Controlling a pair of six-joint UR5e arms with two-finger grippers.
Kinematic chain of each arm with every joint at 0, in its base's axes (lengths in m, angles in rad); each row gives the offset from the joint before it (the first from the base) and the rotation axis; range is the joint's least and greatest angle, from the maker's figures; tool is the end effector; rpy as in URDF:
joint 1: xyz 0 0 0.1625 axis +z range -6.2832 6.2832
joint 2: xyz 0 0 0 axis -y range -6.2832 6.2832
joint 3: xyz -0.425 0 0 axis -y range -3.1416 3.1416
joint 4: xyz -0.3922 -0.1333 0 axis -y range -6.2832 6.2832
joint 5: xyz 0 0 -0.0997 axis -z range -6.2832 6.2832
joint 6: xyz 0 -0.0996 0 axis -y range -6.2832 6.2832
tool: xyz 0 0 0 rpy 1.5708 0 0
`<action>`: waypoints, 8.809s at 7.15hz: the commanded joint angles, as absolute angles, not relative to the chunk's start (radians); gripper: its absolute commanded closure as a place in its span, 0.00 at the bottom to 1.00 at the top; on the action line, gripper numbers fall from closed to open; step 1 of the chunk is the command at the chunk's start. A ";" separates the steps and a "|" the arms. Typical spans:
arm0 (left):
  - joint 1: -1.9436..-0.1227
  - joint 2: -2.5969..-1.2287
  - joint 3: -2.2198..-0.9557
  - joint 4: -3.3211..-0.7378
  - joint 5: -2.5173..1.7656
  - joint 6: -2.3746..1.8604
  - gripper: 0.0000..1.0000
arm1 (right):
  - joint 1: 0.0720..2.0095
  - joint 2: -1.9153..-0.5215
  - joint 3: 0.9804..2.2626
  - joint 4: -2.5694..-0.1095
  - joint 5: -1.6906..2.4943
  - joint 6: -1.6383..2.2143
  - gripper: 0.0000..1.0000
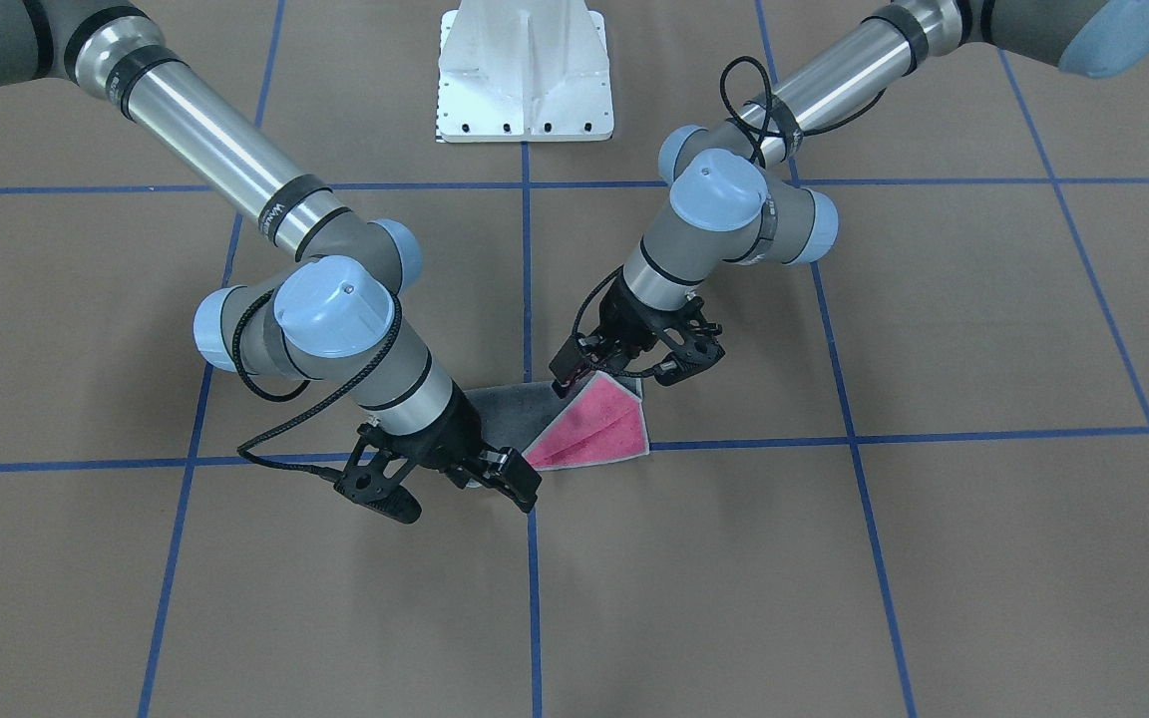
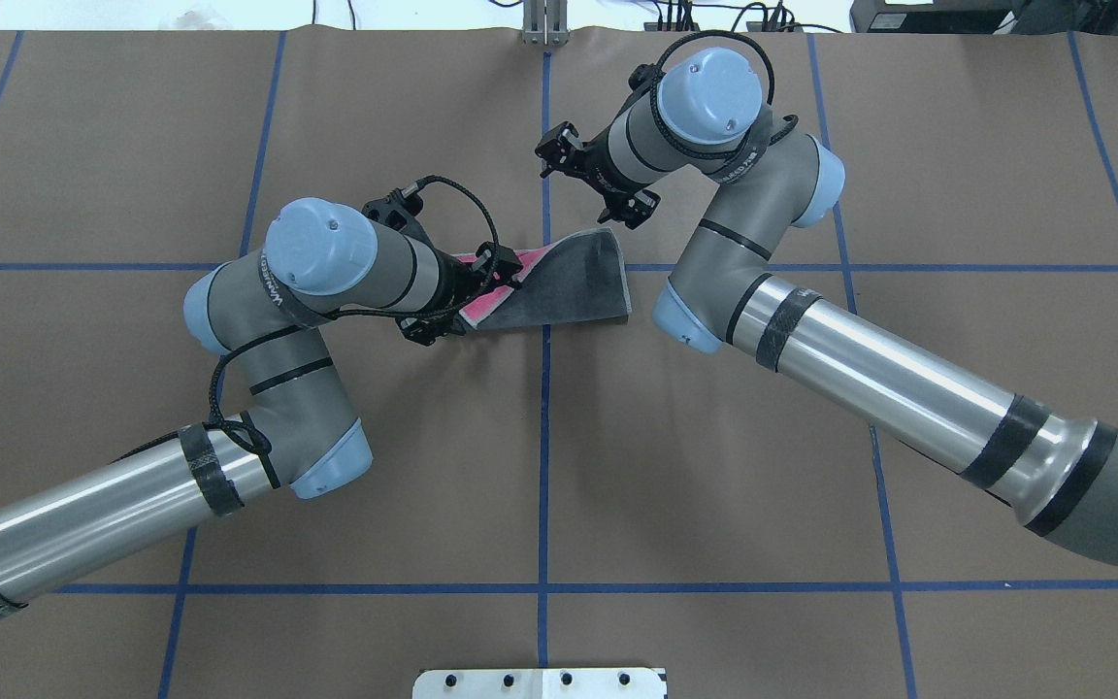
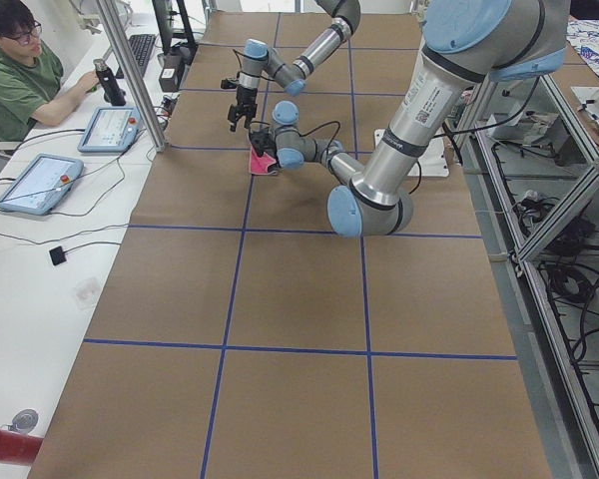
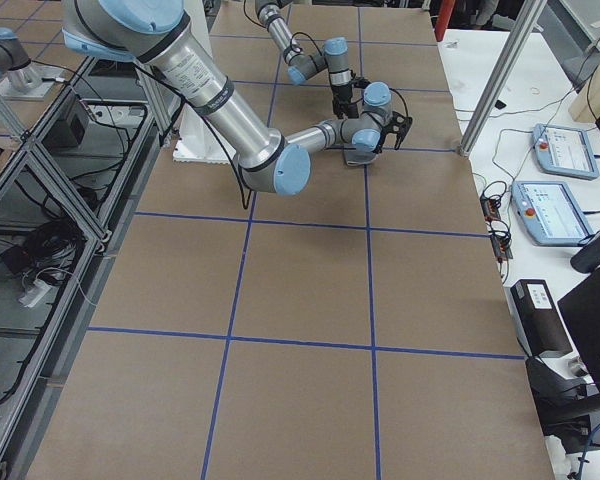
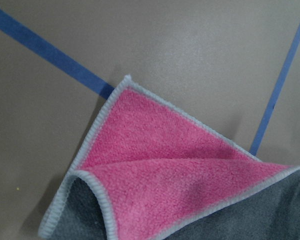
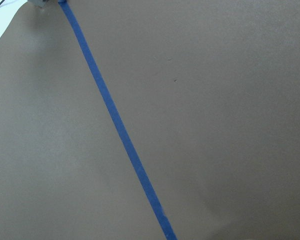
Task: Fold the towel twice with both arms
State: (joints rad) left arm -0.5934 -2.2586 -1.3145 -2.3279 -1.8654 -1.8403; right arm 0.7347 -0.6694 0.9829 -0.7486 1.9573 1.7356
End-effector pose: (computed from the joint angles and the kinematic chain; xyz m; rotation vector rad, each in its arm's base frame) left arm 0.5648 -0.5069 0.2699 -0.0664 1.2241 -0.5796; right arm -0.5532 -0.6288 0.2537 -0.0151 -1.1885 0.5741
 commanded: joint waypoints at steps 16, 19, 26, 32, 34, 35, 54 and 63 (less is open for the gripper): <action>-0.716 -2.399 -1.080 -2.401 -1.842 -1.793 0.00 | 0.772 -0.783 1.112 -0.747 2.048 1.703 0.01; -0.805 -2.404 -1.078 -2.393 -1.966 -1.740 0.00 | 0.706 -0.876 1.166 -0.756 2.043 1.694 0.01; -0.848 -2.398 -1.069 -2.388 -2.022 -1.704 0.00 | 0.661 -0.911 1.286 -0.887 2.049 1.649 0.01; -0.850 -2.396 -1.068 -2.388 -2.028 -1.697 0.00 | 0.663 -0.893 1.263 -0.913 2.036 1.603 0.01; -0.853 -2.396 -1.068 -2.388 -2.028 -1.697 0.00 | 0.663 -0.879 1.249 -0.913 2.034 1.603 0.03; -0.851 -2.396 -1.068 -2.388 -2.029 -1.695 0.00 | 0.663 -0.877 1.249 -0.911 2.034 1.609 0.19; -0.900 -2.395 -1.039 -2.387 -2.077 -1.638 0.00 | 0.680 -1.063 1.606 -1.101 2.298 1.741 1.00; -0.910 -2.391 -1.039 -2.387 -2.079 -1.628 0.00 | 0.505 -0.940 1.594 -1.098 2.209 1.858 1.00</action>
State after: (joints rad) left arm -0.9090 -2.3915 -1.0385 -2.3869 -2.0785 -1.6276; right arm 0.5062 -0.9442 1.6000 -1.1025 2.2113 1.8600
